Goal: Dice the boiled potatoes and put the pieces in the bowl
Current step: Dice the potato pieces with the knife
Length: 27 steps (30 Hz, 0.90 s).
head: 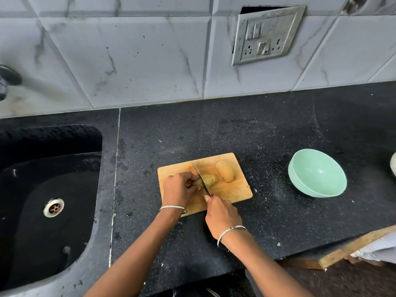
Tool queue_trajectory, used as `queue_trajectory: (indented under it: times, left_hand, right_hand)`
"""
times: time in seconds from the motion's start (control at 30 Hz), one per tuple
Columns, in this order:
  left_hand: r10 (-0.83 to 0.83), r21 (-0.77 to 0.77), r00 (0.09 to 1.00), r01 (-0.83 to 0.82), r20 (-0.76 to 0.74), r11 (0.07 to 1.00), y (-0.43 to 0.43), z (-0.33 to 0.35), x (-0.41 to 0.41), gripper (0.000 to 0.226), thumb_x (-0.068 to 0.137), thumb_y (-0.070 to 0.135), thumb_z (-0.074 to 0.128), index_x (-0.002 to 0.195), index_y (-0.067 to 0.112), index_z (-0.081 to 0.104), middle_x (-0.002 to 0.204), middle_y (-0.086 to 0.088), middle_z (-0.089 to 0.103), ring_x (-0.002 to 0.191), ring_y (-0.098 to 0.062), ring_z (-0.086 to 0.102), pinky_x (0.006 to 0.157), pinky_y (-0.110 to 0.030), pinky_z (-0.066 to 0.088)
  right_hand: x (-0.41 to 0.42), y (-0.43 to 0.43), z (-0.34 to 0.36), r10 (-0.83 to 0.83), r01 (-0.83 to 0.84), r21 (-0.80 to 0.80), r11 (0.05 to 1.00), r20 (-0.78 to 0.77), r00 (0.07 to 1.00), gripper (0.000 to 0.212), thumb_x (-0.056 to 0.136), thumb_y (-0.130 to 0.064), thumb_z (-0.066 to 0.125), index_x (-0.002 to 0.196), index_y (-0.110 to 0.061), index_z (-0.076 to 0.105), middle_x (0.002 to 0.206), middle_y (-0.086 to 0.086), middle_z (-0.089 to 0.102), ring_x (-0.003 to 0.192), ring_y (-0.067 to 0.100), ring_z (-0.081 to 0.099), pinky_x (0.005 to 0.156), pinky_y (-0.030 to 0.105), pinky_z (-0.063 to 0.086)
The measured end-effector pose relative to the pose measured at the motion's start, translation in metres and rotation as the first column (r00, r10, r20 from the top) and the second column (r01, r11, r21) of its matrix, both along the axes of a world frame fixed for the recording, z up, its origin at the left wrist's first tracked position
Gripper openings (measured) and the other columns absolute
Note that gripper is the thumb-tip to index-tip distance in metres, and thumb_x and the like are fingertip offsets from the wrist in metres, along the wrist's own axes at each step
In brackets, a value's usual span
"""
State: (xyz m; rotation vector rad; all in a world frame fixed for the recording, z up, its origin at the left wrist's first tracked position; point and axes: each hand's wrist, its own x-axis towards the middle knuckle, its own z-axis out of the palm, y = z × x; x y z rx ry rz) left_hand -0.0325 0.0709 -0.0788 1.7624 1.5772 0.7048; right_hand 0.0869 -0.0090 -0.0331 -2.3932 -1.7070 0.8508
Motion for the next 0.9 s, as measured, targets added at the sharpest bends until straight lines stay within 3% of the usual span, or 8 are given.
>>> queue_trajectory:
  times: [0.53, 0.9]
  left_hand:
    - [0.018, -0.007, 0.999, -0.018, 0.035, 1.000, -0.001, 0.003, -0.002, 0.025, 0.066, 0.017, 0.087, 0.089, 0.019, 0.076, 0.080, 0.006, 0.075, 0.071, -0.005, 0.067, 0.076, -0.027, 0.057]
    - [0.038, 0.023, 0.995, -0.041, 0.096, 0.999, -0.008, 0.001, -0.003, 0.023, 0.067, 0.016, 0.087, 0.087, 0.018, 0.075, 0.080, 0.012, 0.072, 0.073, 0.000, 0.066, 0.075, -0.023, 0.057]
  right_hand:
    - [0.005, -0.025, -0.007, 0.005, -0.005, 0.021, 1.000, -0.002, 1.000, 0.047, 0.104, -0.048, 0.021, 0.109, -0.016, 0.055, 0.104, 0.011, 0.065, 0.101, 0.036, 0.063, 0.074, 0.041, 0.049]
    - [0.006, -0.033, 0.002, 0.029, -0.037, 0.125, 0.991, 0.058, 0.998, 0.044, 0.104, -0.048, 0.018, 0.105, -0.018, 0.051, 0.098, 0.009, 0.065, 0.095, 0.035, 0.065, 0.065, 0.038, 0.041]
